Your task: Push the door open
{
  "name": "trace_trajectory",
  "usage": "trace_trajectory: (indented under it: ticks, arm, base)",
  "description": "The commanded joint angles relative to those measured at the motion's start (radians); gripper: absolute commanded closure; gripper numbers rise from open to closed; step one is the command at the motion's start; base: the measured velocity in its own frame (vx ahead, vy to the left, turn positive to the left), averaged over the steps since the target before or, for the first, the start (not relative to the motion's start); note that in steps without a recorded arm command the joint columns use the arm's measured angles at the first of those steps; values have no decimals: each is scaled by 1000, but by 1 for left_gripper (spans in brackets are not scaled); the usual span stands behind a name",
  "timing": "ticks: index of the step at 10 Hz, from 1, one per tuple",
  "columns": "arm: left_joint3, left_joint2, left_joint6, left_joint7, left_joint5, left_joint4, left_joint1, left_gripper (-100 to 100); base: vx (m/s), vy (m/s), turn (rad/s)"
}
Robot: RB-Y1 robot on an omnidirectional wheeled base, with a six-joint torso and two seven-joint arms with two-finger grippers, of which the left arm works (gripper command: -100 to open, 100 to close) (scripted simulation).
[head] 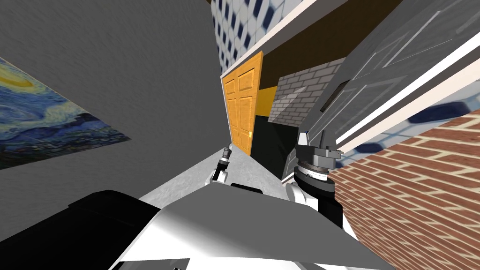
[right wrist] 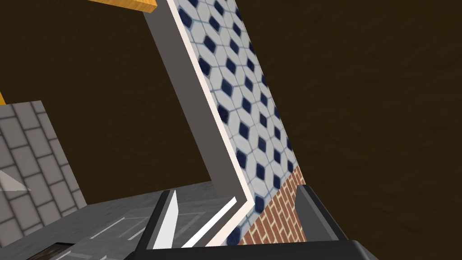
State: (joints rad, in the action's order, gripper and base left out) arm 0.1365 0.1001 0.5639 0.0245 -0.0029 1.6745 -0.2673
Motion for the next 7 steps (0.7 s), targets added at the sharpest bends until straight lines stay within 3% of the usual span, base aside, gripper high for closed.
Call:
trace_trajectory:
  ticks: [1, 7]
  arm:
    - [4, 2, 13, 6, -5, -32, 11, -100]
    - [31, 4, 45, 34, -30, -164, 68, -100]
  base:
    - [54, 16, -13]
    - [94, 20, -21]
